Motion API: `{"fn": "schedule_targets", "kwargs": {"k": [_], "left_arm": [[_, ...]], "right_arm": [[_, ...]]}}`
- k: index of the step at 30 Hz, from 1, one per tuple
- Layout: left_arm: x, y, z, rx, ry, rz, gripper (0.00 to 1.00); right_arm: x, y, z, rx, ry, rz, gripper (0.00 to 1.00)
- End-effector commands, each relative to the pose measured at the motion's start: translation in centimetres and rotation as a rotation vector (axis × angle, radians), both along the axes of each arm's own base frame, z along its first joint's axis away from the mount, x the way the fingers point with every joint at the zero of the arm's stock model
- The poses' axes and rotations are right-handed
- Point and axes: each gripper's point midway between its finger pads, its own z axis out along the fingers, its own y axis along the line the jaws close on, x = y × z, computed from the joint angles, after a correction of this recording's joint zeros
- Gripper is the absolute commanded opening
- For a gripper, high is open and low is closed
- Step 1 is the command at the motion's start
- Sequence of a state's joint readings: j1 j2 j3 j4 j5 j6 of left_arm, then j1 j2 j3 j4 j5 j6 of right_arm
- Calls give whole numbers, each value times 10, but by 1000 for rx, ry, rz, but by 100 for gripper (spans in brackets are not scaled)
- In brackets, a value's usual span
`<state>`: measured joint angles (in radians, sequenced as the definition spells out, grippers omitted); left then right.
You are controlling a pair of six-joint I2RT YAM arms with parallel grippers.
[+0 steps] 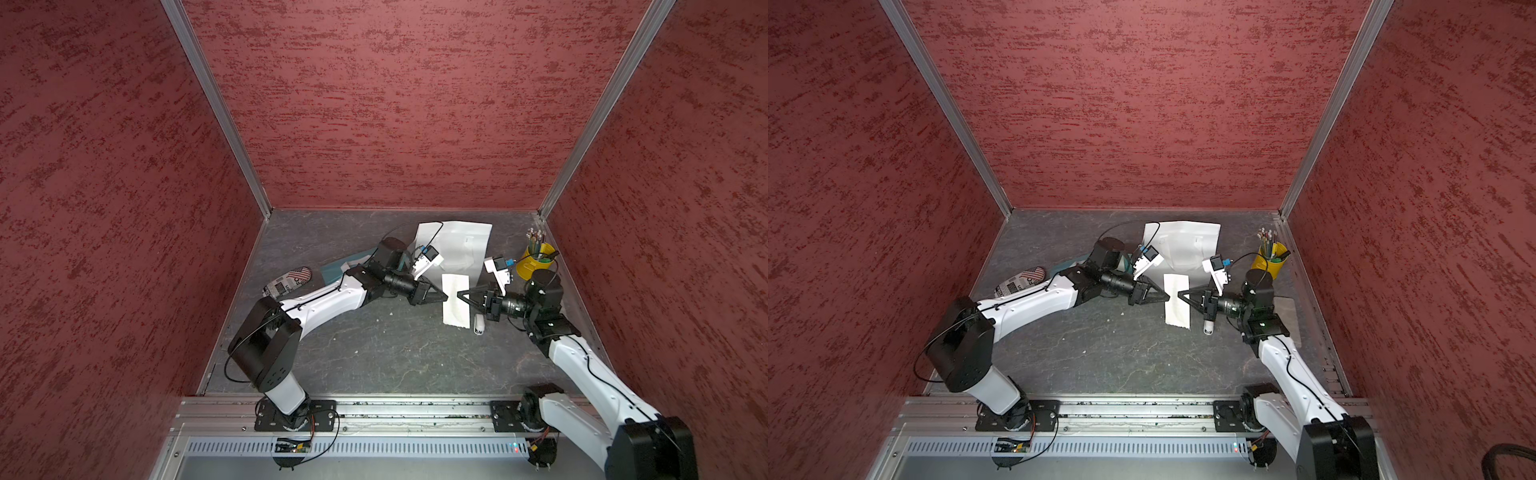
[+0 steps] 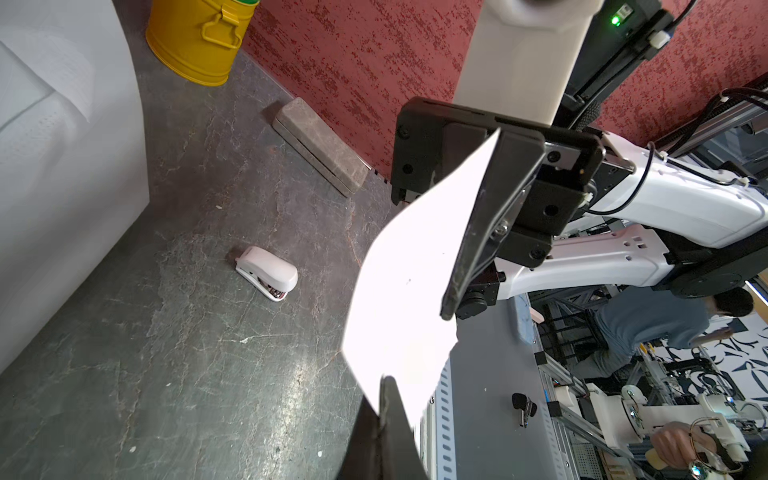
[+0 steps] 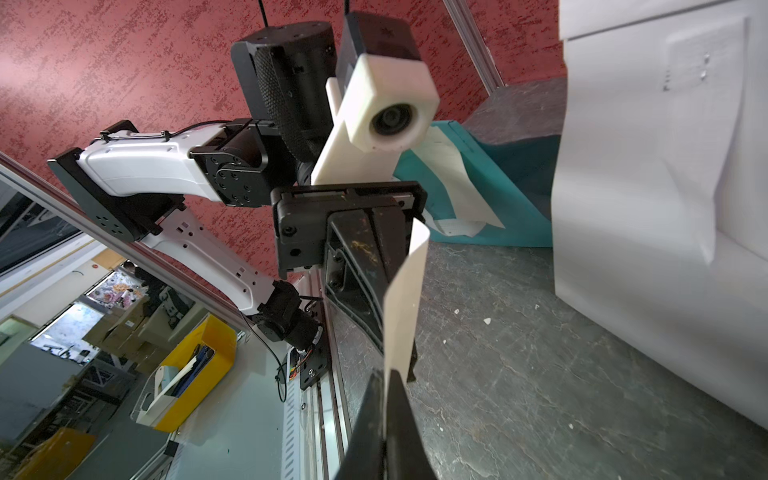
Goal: Staple the receipts to the bags
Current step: Pick up the receipt from the center of the board, then hold the receipt from the takeout bag.
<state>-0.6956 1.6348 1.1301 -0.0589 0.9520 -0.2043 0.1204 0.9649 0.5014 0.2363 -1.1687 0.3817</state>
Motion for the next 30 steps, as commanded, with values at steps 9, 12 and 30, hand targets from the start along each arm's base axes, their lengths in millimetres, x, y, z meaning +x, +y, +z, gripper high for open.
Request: {"fn": "schedule_targets", "kwargs": {"k": [9, 12, 30], "left_arm": [[46, 31, 74, -20, -230, 135, 92], [72, 51, 106, -49, -322, 218, 93], [172, 63, 88, 34, -453, 222, 89]], "right_arm": [[63, -16, 44, 40, -254, -260, 0], [72, -15, 54, 102, -291, -259, 0], [128, 5, 43, 94, -249, -230, 0]]}}
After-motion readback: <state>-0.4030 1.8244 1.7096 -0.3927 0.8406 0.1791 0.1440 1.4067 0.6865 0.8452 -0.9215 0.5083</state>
